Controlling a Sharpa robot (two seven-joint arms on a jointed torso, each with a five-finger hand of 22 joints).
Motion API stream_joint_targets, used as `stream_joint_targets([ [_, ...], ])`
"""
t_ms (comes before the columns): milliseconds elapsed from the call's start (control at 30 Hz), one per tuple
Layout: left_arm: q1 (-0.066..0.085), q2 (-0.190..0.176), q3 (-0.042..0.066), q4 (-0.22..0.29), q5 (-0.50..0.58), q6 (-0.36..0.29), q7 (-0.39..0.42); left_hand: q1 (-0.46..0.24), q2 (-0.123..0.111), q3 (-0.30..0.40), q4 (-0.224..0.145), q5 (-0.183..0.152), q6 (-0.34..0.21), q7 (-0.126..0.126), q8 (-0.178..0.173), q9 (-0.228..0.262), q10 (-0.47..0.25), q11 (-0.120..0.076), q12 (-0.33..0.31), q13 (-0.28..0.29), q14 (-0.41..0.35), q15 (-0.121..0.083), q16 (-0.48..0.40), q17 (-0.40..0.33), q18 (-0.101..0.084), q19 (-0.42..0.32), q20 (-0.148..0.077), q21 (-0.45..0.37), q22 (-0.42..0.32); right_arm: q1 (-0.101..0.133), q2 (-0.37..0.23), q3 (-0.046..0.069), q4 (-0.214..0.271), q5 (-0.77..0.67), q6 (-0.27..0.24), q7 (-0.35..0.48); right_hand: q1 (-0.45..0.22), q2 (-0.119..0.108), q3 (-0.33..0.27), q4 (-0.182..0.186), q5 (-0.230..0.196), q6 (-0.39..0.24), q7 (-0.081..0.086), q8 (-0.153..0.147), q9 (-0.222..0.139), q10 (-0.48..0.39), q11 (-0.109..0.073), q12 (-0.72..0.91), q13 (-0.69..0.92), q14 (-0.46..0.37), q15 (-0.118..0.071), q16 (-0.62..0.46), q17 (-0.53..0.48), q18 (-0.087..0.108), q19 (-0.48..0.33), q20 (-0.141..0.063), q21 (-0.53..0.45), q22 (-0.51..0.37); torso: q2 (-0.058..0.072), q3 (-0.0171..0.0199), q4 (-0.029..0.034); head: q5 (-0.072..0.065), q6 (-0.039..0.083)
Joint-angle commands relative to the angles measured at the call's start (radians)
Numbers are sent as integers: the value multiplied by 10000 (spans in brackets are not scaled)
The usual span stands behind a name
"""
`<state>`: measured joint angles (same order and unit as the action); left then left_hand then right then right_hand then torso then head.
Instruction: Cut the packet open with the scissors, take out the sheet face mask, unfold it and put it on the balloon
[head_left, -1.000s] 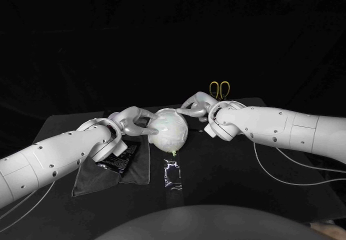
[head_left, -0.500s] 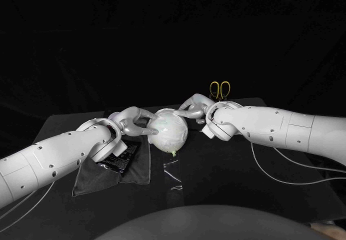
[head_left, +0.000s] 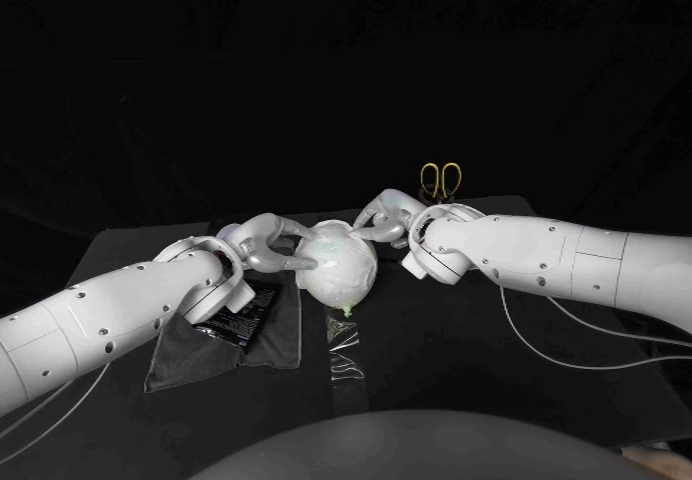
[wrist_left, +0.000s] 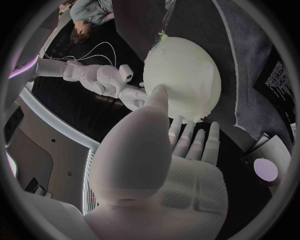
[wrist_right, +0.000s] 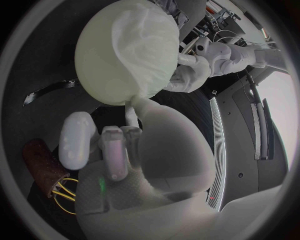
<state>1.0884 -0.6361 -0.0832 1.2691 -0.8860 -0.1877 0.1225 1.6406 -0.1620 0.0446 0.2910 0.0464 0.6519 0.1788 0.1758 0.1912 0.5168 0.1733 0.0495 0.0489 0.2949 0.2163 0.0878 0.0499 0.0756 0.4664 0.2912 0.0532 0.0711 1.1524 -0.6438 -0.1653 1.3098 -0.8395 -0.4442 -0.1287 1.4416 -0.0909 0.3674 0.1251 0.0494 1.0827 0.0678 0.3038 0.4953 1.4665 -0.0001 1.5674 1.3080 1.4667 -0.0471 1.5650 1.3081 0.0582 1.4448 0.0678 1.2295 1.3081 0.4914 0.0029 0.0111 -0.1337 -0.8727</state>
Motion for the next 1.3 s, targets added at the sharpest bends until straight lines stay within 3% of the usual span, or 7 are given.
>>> stream_joint_targets([
  [33, -10, 27, -6, 31, 21, 160, -4, 33, 92, 74, 7, 19, 54, 294, 15, 6, -61, 8, -29, -14, 44, -35, -60, 12, -140, 16, 18, 49, -11, -52, 7, -19, 46, -663, -233, -102, 121, 137, 152, -36, -5, 185, -50, 197, 168, 1043, -59, 34, 2628, 1041, -95, 58, 2627, 56, 40, -108, 103, 1794, -1, 10, 0, -8, 1],
  [333, -10, 21, -6, 37, 21, 168, -9, 33, 92, 74, 7, 19, 54, 294, 15, 6, -61, 8, -29, -14, 44, -35, -60, 12, -140, 16, 18, 49, -11, -69, 6, -18, 10, -639, -894, 71, -62, 96, 373, -56, -6, 236, -126, 464, 306, 1043, -135, 34, 2628, 1041, -175, 58, 2627, 22, 122, -204, 270, 1831, 5, 6, 3, -6, 1],
  [700, -9, 13, -6, 43, 21, 175, -10, 35, 93, 82, 7, 19, 52, 295, 14, 6, -64, 9, -29, -14, 50, -38, -68, 16, -140, 18, 17, 49, -18, -72, 86, -14, -193, -403, -1197, 203, -195, 73, 505, -60, -6, 232, -162, 612, 381, 1043, -171, 34, 2628, 1041, -211, 58, 2627, 12, 148, -245, 319, 1842, -2, 2, 12, 1, 1],
  [1300, -7, 15, -7, 35, 23, 126, -30, 36, 89, 83, 7, 18, 34, 294, 9, 2, -70, 6, -29, -14, 53, -35, -71, 17, -140, -17, 18, 44, -26, 19, 394, -4, -897, -625, -635, -25, -209, 98, 712, -154, -4, 152, -161, 726, 445, 1043, -180, 34, 2628, 1041, -228, 58, 2627, 12, 147, -270, 309, 1838, 8, 10, 3, 20, 1],
])
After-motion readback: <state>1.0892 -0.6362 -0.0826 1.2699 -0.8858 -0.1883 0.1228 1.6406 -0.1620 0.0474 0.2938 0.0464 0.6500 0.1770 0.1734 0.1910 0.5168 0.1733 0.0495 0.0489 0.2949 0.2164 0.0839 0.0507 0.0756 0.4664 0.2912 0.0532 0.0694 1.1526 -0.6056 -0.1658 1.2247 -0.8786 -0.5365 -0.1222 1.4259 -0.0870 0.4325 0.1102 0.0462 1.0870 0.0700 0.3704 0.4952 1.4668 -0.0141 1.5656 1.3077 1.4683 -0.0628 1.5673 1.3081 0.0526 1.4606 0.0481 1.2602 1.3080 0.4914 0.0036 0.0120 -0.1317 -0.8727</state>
